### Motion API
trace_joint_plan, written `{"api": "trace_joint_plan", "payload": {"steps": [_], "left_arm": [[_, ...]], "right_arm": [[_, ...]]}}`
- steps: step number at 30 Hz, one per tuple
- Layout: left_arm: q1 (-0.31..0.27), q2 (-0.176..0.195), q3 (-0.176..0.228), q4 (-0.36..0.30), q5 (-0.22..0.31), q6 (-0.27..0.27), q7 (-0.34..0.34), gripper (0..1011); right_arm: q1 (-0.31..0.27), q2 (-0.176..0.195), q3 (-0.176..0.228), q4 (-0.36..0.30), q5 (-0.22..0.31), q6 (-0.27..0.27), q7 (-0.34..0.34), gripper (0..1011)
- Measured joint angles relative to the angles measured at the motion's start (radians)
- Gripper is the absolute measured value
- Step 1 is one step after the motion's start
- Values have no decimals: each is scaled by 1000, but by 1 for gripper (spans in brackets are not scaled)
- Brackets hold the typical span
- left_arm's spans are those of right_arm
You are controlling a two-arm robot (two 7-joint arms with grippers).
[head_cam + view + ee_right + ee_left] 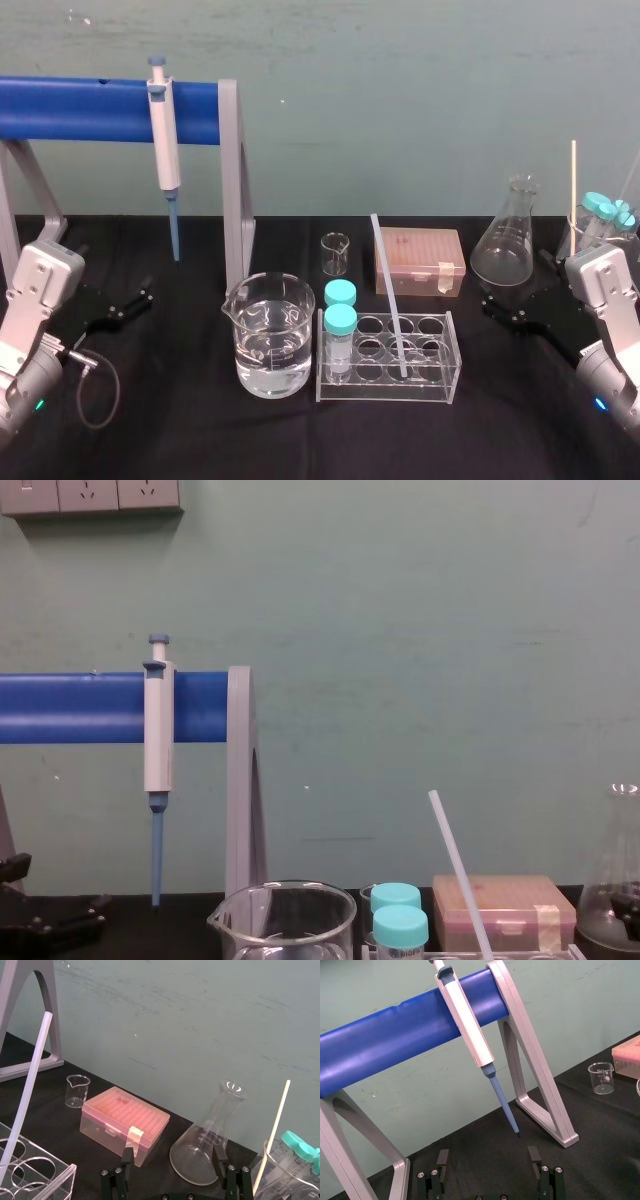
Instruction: Pick up the stirring rod with one hand, then place it down.
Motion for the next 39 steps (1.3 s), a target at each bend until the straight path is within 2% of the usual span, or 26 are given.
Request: {"api": "trace_joint_plan", "payload": {"steps": [39], "left_arm": [[0, 0, 0, 0, 0, 0, 0, 1000]], "right_arm": [[0, 0, 0, 0, 0, 0, 0, 1003]]}}
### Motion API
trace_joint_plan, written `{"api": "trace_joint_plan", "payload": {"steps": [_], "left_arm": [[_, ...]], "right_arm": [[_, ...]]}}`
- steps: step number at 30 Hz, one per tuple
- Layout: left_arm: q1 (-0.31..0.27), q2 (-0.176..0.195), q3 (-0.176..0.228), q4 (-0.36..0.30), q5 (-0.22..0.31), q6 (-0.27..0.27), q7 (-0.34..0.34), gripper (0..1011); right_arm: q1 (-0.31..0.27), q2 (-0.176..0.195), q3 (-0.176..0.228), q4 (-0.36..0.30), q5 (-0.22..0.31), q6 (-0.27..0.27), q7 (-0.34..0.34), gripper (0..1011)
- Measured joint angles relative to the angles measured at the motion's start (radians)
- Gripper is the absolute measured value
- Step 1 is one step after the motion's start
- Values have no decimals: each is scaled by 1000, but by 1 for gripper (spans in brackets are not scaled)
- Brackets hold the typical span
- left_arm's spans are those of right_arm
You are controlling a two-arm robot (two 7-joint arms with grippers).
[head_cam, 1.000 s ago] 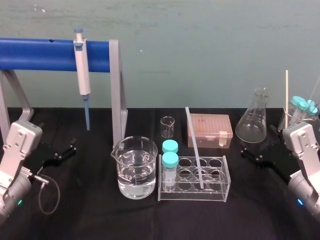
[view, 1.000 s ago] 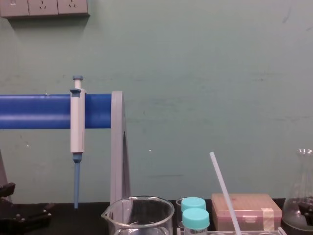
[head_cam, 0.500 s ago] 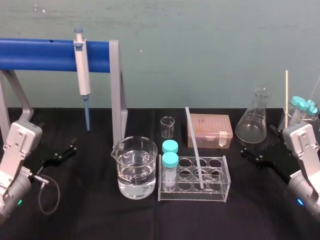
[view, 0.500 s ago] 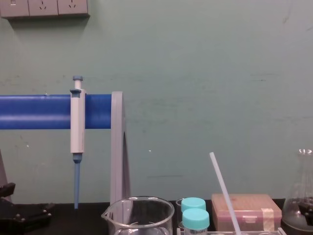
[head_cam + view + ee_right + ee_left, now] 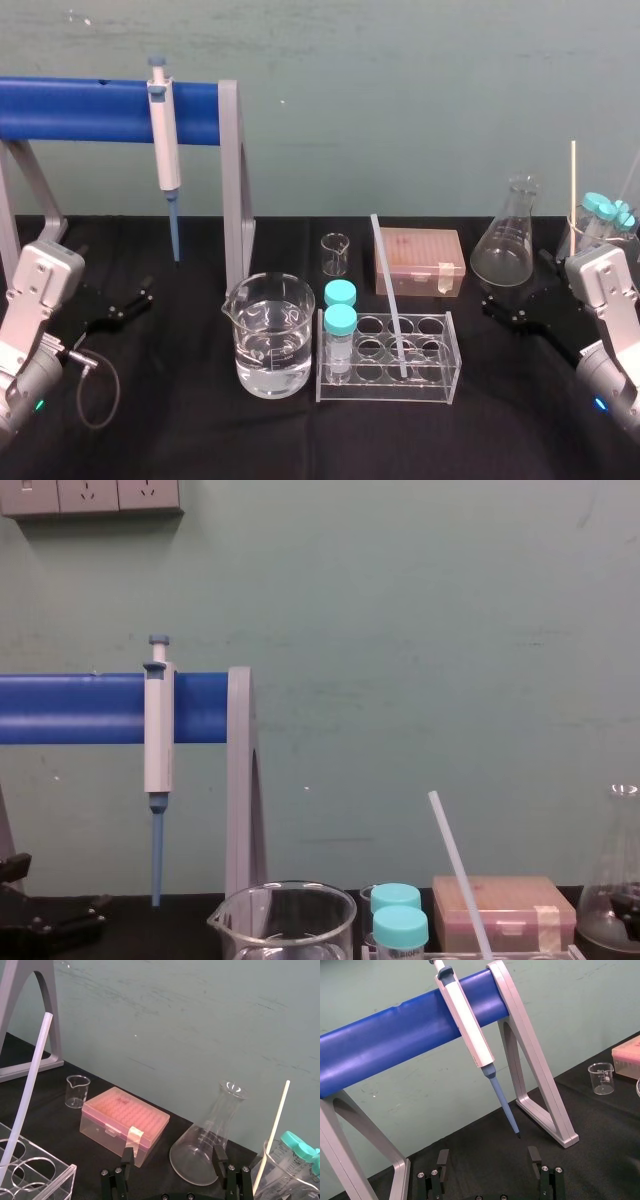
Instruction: Pick up the stirring rod with one hand, then place it down.
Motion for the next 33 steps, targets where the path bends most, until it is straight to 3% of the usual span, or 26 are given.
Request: {"api": "trace_joint_plan", "payload": {"steps": [21, 27, 33], "left_arm": [[0, 0, 0, 0, 0, 0, 0, 1000], [0, 0, 0, 0, 0, 0, 0, 1000], [0, 0, 0, 0, 0, 0, 0, 1000]], "right_arm": [[-1, -2, 7, 0, 6, 3, 5, 1003], [3, -24, 56, -29, 121, 43, 100, 1003], [40, -46, 85, -73, 256, 112, 251, 1003]]}}
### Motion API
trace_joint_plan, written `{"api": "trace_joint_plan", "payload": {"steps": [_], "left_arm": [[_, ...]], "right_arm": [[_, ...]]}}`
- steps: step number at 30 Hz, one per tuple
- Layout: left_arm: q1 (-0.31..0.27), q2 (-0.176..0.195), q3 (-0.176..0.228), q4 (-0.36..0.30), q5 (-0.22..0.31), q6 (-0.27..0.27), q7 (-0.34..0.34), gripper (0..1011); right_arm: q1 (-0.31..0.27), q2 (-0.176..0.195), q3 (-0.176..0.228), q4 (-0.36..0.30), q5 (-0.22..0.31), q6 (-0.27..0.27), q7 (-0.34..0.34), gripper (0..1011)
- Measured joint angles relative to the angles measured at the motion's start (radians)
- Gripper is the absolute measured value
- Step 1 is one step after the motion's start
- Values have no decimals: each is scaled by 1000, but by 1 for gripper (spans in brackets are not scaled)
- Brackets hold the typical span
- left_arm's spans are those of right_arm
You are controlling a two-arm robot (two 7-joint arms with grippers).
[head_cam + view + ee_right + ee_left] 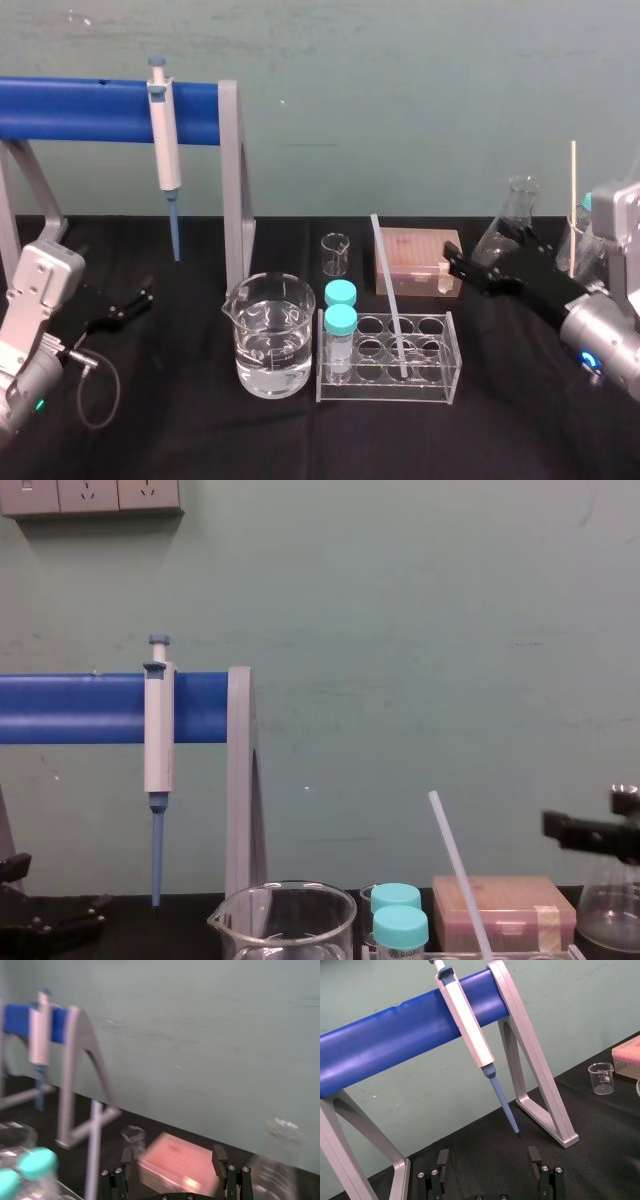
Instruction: Pick up the stirring rod with one hand, then place it down.
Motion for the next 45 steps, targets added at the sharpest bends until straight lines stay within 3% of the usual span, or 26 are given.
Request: {"api": "trace_joint_plan", "payload": {"steps": [5, 13, 16, 26, 33, 45], "left_arm": [[0, 0, 0, 0, 0, 0, 0, 1000], [0, 0, 0, 0, 0, 0, 0, 1000], [0, 0, 0, 0, 0, 0, 0, 1000], [0, 0, 0, 0, 0, 0, 0, 1000], [0, 0, 0, 0, 0, 0, 0, 1000], [0, 0, 0, 0, 0, 0, 0, 1000]], "right_arm": [[52, -19, -5, -9, 57, 78, 100, 1003], [144, -63, -54, 43, 54, 194, 172, 1003], [194, -94, -82, 92, 40, 241, 188, 1003], [261, -151, -111, 189, 41, 309, 211, 1003], [270, -160, -119, 207, 48, 342, 212, 1003], [270, -159, -120, 206, 47, 342, 211, 1003]]}}
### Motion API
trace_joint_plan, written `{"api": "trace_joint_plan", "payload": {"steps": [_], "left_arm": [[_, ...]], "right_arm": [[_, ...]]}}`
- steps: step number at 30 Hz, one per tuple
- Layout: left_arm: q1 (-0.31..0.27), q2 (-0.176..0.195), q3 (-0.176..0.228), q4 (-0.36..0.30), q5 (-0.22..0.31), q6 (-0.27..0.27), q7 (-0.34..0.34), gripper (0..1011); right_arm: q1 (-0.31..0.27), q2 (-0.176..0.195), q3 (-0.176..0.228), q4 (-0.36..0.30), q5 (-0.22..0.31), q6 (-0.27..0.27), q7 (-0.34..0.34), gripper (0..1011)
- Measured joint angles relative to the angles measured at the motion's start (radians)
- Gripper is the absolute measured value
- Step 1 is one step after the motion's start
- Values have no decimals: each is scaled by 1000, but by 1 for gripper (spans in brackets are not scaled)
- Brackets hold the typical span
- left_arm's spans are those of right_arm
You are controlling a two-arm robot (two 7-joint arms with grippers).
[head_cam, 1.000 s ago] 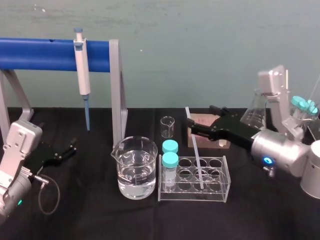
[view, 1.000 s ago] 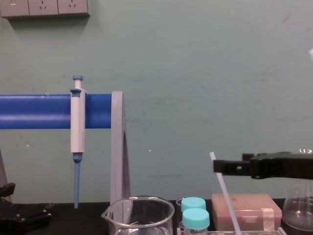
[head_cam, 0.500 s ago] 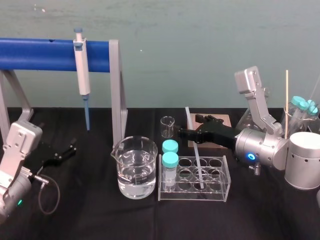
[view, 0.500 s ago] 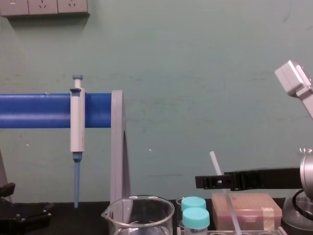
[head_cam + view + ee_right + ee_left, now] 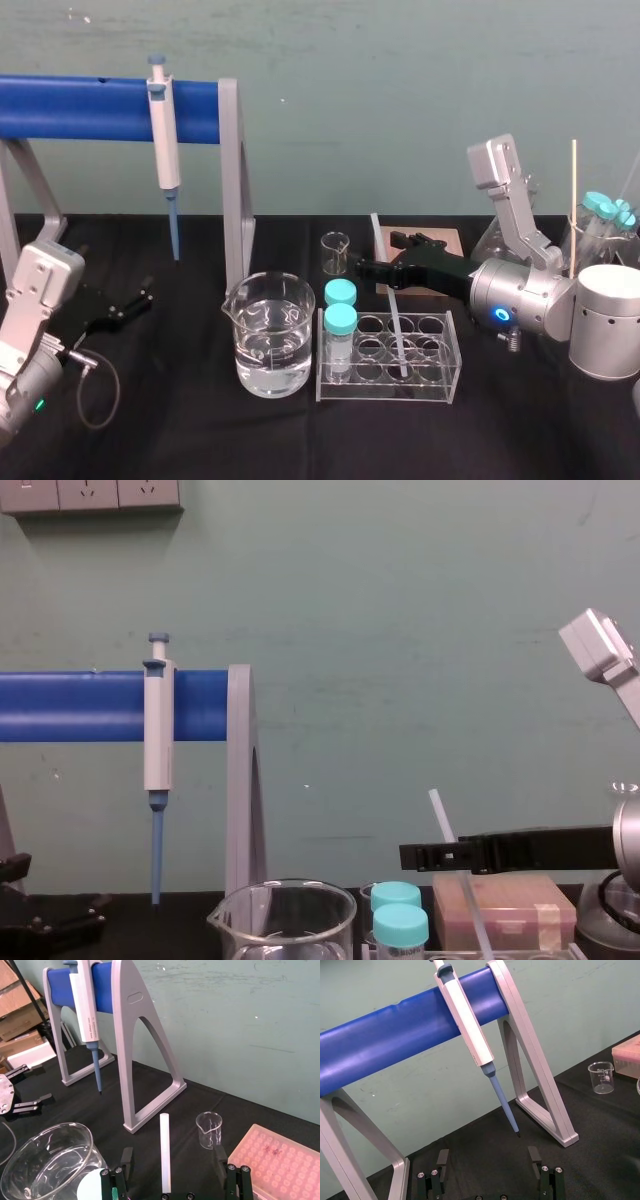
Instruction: Pick up the stirring rod with one hand, then place it down.
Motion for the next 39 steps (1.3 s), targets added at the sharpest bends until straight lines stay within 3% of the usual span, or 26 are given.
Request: {"api": "trace_joint_plan", "payload": {"steps": [12, 13, 16, 30, 33, 39], "left_arm": [[0, 0, 0, 0, 0, 0, 0, 1000], [0, 0, 0, 0, 0, 0, 0, 1000], [0, 0, 0, 0, 0, 0, 0, 1000], [0, 0, 0, 0, 0, 0, 0, 1000], [0, 0, 0, 0, 0, 0, 0, 1000], [0, 0, 0, 0, 0, 0, 0, 1000]], "right_arm": [[-1, 0, 1, -1, 0, -1, 0, 761], [-1, 0, 2, -1, 0, -1, 0, 682], [-1, 0, 2, -1, 0, -1, 0, 578], [-1, 0, 2, -1, 0, -2, -1, 138], [-1, 0, 2, -1, 0, -2, -1, 71], [-1, 0, 2, -1, 0, -2, -1, 67]]}}
